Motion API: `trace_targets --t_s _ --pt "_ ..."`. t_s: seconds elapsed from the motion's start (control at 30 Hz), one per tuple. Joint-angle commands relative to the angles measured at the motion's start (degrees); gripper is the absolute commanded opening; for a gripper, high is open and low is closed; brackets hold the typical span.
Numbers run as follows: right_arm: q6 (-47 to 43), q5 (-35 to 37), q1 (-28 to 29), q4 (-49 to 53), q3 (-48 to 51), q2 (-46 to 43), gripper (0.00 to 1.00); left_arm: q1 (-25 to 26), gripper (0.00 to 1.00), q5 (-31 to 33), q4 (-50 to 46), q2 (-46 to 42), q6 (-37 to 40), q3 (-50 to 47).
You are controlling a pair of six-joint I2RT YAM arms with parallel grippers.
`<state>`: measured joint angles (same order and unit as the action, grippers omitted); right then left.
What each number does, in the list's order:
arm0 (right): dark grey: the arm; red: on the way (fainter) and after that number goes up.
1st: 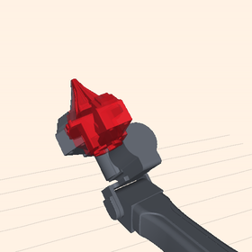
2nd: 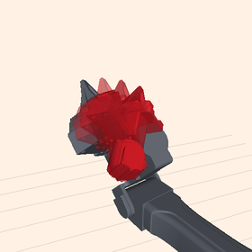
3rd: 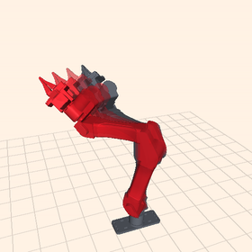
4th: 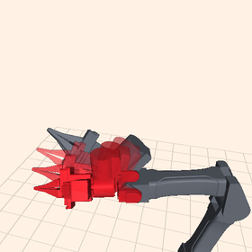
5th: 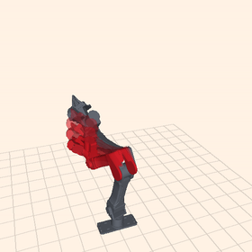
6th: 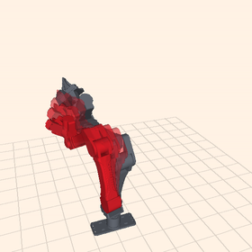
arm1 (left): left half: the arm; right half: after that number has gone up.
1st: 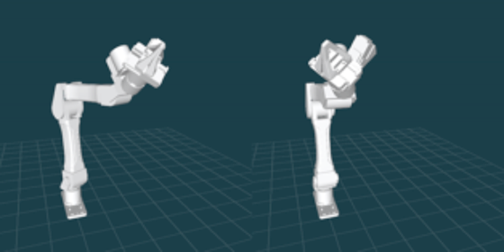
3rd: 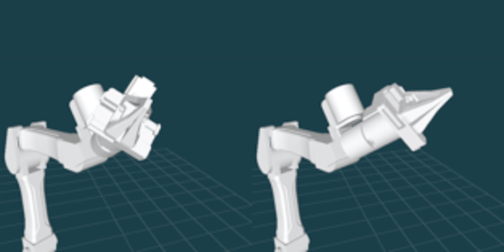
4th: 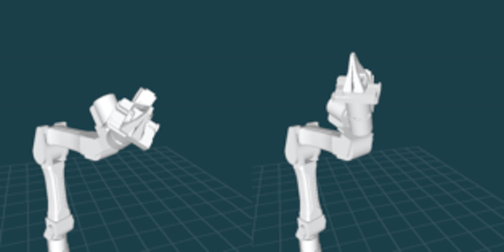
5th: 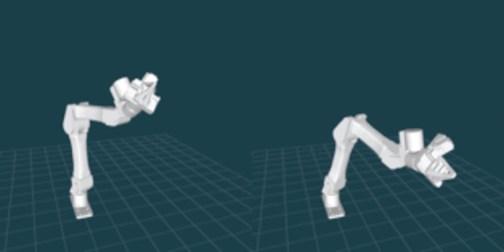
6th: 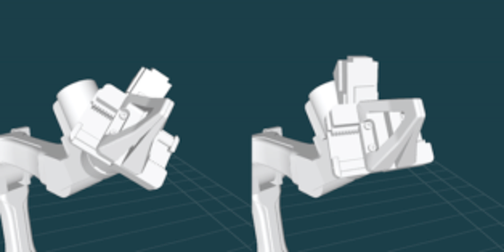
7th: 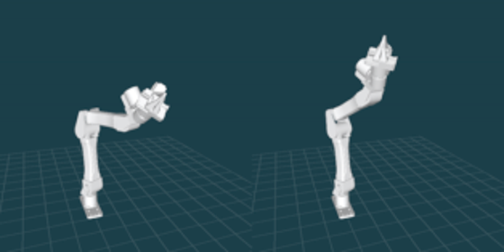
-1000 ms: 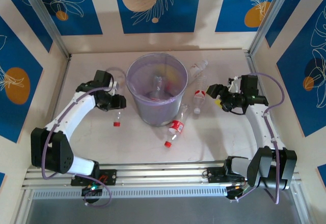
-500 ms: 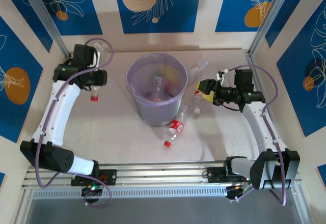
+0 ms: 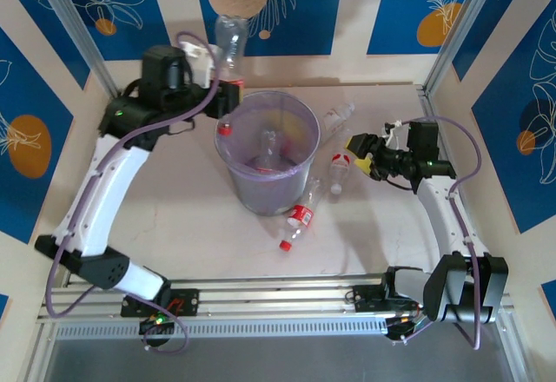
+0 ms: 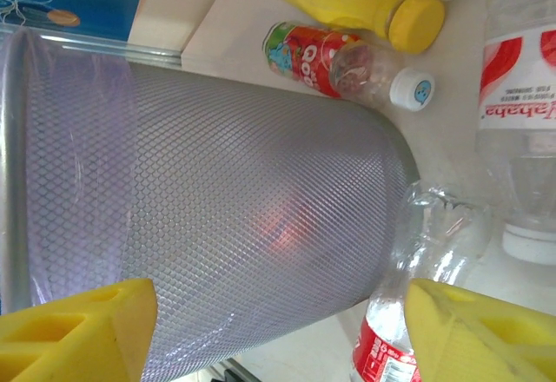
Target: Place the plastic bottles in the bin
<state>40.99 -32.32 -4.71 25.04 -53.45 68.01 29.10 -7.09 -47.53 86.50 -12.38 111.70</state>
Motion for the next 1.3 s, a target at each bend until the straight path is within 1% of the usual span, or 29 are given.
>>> trace_targets --t_s 0.0,0.1,0.23,0.37,0.47,0.63,0.8,0.83,0.87,1.1,1.27 --pt "-0.8 0.3 -0.9 0.5 1.1 -0.1 0.75 3.2 0.06 -1.8 4.4 2.4 -2.7 1.2" --pt "-1.4 -0.1 -0.9 0.8 0.3 1.7 0.75 5.4 0.03 -1.6 8.0 2.2 -3.7 -2.0" --pt "-1.8 1.0 -0.8 0.9 0.1 2.1 0.75 6.3 0.0 -2.2 11.6 1.3 -5.6 -9.3" --pt "-1.4 1.4 -0.7 0.8 1.3 1.3 0.75 6.5 0.0 -2.4 15.1 -0.2 -6.5 -17.5" --pt "-1.7 1.8 -0.8 1.6 1.9 1.0 0.75 6.5 0.0 -2.0 16.0 -0.3 -6.7 -20.8" --pt "-2.0 2.9 -1.1 1.6 3.0 0.5 0.75 6.5 0.0 -3.7 19.0 -0.3 -8.8 -27.5" --pt "-2.1 3.2 -1.9 1.2 3.8 0.4 0.75 6.5 0.0 -3.8 22.0 -0.4 -10.5 -32.1" --pt "-2.2 3.5 -2.0 1.3 3.9 0.5 0.75 6.5 0.02 -4.0 22.3 -0.3 -10.6 -32.5" --pt "-2.4 3.9 -1.9 1.6 3.8 0.6 0.75 6.6 0.07 -4.0 22.5 -0.1 -10.6 -32.7" --pt "-4.6 8.5 -0.8 4.4 3.8 1.0 0.75 6.5 0.44 -5.0 22.3 1.4 -10.4 -32.0" --pt "-5.4 12.0 2.1 6.5 2.8 1.6 0.75 6.5 0.62 -4.7 21.8 1.5 -9.9 -31.5"
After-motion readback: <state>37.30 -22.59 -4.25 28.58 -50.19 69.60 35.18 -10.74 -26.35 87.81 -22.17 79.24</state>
